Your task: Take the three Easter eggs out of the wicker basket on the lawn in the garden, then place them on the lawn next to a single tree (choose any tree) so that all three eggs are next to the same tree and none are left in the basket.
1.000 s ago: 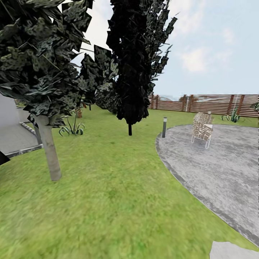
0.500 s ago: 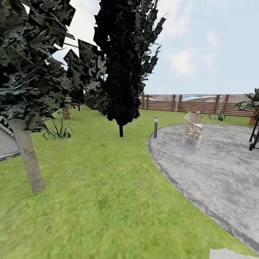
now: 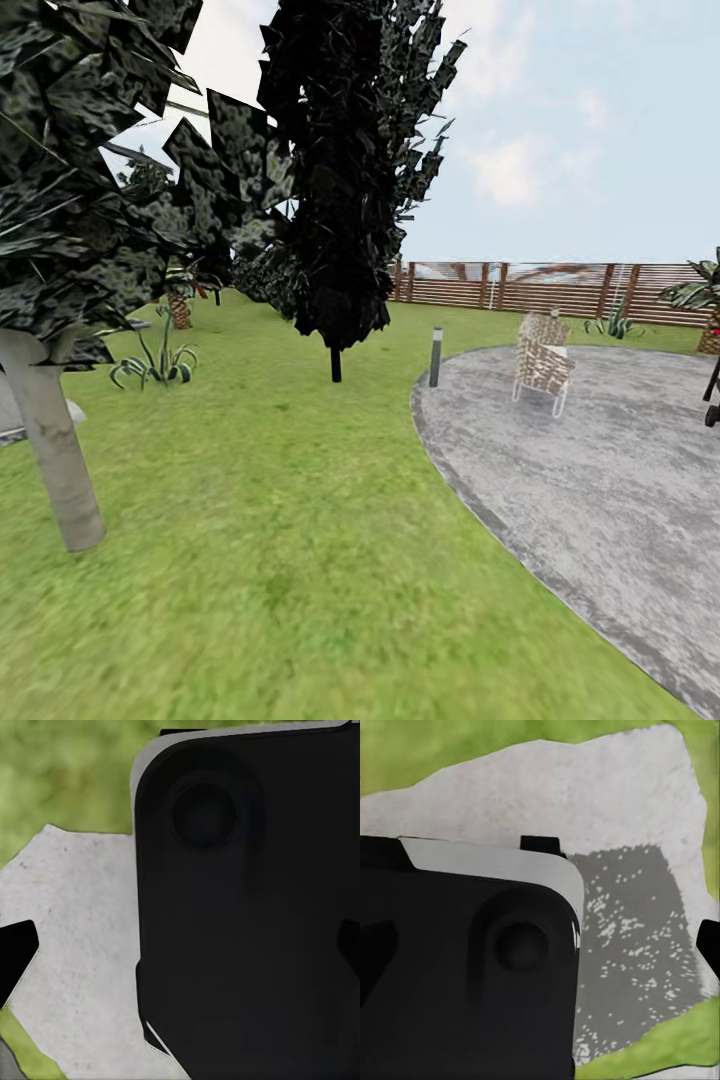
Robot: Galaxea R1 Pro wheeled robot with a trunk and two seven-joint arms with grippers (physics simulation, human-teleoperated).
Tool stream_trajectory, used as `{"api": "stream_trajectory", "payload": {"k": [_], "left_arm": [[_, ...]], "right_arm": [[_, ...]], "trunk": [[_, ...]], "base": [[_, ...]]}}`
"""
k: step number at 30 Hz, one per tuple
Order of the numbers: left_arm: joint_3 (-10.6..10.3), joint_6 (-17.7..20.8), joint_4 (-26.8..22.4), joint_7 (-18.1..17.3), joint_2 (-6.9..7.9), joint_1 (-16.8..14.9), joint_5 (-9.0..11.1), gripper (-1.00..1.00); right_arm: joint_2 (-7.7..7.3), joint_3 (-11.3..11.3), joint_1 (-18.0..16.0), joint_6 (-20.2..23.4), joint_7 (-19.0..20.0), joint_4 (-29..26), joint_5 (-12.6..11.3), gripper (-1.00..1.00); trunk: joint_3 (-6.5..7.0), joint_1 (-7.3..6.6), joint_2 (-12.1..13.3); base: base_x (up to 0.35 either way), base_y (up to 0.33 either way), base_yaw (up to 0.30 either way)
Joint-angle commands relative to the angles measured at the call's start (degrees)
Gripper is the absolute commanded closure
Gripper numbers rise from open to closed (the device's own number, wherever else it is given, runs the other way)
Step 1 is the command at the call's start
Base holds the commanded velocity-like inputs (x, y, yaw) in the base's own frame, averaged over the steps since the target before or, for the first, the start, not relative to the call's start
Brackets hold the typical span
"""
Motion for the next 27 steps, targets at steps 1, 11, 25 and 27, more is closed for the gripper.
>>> {"api": "stream_trajectory", "payload": {"k": [1,11,25,27], "left_arm": [[0.0,0.0,-0.1,0.0,0.01,0.0,0.0,-1.00],[0.0,0.0,-0.1,0.0,0.01,0.0,0.0,-1.00],[0.0,0.0,-0.1,0.0,0.01,0.0,0.0,-1.00],[0.0,0.0,-0.1,0.0,0.01,0.0,0.0,-1.00]], "right_arm": [[0.00,0.3,-0.1,-0.4,0.0,0.2,0.0,-1.00],[0.00,0.3,-0.1,-0.4,0.0,0.2,0.0,-1.00],[-0.05,0.2,-0.1,-0.4,0.0,0.2,-0.7,-1.00],[-0.06,0.2,-0.1,-0.4,0.0,0.2,-0.7,-1.00]], "trunk": [[-0.05,0.04,0.0],[-0.05,0.04,0.0],[-0.05,0.04,0.0],[-0.05,0.04,0.0]], "base": [[0.342,0.000,0.000],[0.342,0.000,0.000],[0.342,0.000,0.000],[0.342,0.000,0.000]]}}
